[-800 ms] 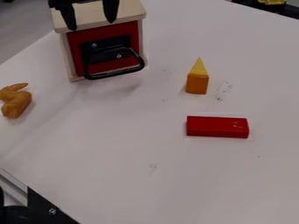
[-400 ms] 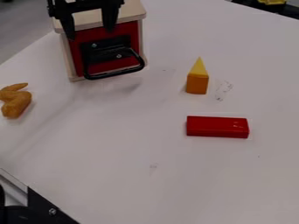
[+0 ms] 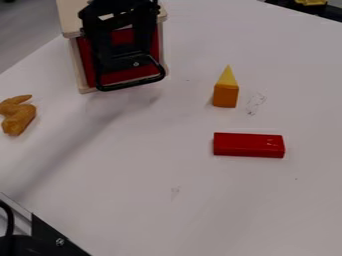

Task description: Move the red object to the right side of the yellow thing

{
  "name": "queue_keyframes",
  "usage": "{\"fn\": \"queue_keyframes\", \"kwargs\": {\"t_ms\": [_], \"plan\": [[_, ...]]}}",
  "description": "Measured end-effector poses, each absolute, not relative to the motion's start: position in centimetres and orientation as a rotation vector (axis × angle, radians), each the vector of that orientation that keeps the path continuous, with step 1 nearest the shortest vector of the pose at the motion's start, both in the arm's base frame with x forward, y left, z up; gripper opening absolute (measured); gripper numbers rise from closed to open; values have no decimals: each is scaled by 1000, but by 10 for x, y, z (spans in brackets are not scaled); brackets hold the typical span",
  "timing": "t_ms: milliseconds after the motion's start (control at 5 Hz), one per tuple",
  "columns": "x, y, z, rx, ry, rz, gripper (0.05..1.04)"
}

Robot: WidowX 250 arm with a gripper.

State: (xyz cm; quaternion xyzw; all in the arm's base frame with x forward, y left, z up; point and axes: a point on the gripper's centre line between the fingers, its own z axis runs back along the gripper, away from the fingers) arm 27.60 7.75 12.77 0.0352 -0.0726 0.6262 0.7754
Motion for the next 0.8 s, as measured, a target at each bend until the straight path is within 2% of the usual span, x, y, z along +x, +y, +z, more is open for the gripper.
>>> {"fn": "queue_keyframes", "kwargs": {"t_ms": [200,400,600,800], "plan": [[265,44,131,18,-121,1607,995],[256,10,132,0,-54,1772,995],[253,-8,130,17,-23,1888,995],[256,-23,114,48,9,1938,995]]}}
